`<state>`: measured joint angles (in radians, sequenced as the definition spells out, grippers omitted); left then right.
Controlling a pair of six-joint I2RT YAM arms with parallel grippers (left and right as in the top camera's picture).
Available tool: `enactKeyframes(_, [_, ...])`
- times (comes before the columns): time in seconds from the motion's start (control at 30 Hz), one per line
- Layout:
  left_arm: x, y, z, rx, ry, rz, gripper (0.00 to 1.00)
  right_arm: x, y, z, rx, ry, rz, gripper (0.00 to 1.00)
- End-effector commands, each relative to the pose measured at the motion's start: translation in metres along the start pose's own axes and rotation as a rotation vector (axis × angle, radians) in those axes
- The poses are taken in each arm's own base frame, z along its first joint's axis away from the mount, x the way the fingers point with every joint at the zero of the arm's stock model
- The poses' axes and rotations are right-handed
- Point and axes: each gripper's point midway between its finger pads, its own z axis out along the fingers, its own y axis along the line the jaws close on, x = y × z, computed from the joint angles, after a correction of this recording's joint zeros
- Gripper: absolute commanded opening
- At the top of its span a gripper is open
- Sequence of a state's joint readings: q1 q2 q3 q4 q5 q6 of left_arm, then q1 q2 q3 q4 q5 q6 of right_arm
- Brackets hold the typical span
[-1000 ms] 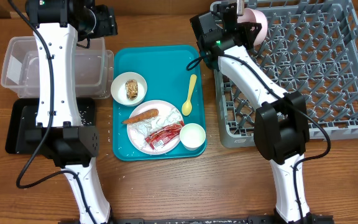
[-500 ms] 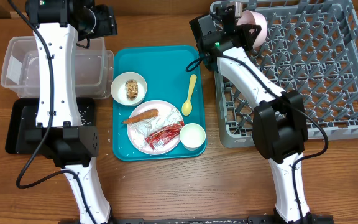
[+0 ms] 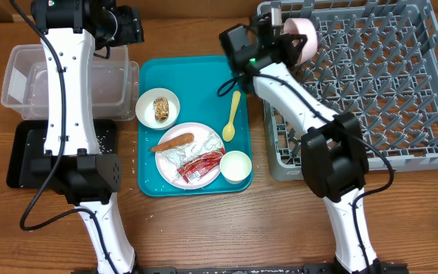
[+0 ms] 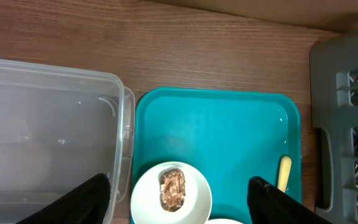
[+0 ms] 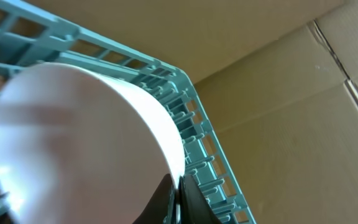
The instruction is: Sort waste into correct bins and load items into the dishwasher
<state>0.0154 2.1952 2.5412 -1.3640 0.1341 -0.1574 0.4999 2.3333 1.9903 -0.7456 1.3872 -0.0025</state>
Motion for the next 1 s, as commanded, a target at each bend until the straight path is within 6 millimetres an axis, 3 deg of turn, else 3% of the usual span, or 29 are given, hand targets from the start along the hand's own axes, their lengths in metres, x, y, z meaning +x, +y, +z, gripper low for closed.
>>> enactKeyframes(0.0, [-0.005, 0.003, -0.007, -0.013, -0.026, 0.007, 0.73, 0.007, 0.02, -0.005, -0.028, -0.004, -0.04, 0.13])
enactKeyframes(0.07, [-0.005, 0.003, -0.007, -0.013, -0.026, 0.007, 0.73, 0.006, 0.021, -0.008, -0.031, -0.01, -0.042, 0.15])
enactKeyframes(0.23, [-0.005, 0.003, -0.007, -0.013, -0.026, 0.007, 0.73, 0.004, 0.026, -0.022, -0.046, -0.03, -0.058, 0.39])
enactKeyframes(0.4, [-0.005, 0.003, -0.007, -0.013, -0.025, 0.007, 0.73, 0.0, 0.031, -0.037, -0.062, -0.056, -0.053, 0.56])
enactKeyframes(0.43, [-0.005, 0.003, -0.007, -0.013, -0.024, 0.007, 0.74, -0.004, 0.031, -0.039, -0.062, -0.064, -0.031, 0.62])
enactKeyframes(0.47, [-0.004, 0.003, -0.007, -0.013, -0.022, 0.007, 0.74, -0.008, 0.03, -0.04, -0.065, -0.07, 0.008, 0.77])
enactKeyframes(0.53, [-0.004, 0.003, -0.007, -0.014, -0.022, 0.006, 0.74, -0.015, 0.026, -0.041, -0.067, -0.076, 0.062, 0.85])
enactKeyframes(0.73, [-0.003, 0.003, -0.007, -0.014, -0.016, 0.015, 0.69, -0.042, -0.002, -0.052, -0.127, -0.098, 0.214, 0.9])
enactKeyframes(0.8, [0.002, 0.003, -0.01, -0.014, 0.004, 0.051, 0.6, -0.054, -0.018, -0.06, -0.19, -0.11, 0.272, 0.91])
enactKeyframes(0.97, [0.021, 0.003, -0.026, -0.018, 0.064, 0.103, 0.61, -0.069, -0.065, -0.087, -0.423, -0.106, 0.422, 0.93])
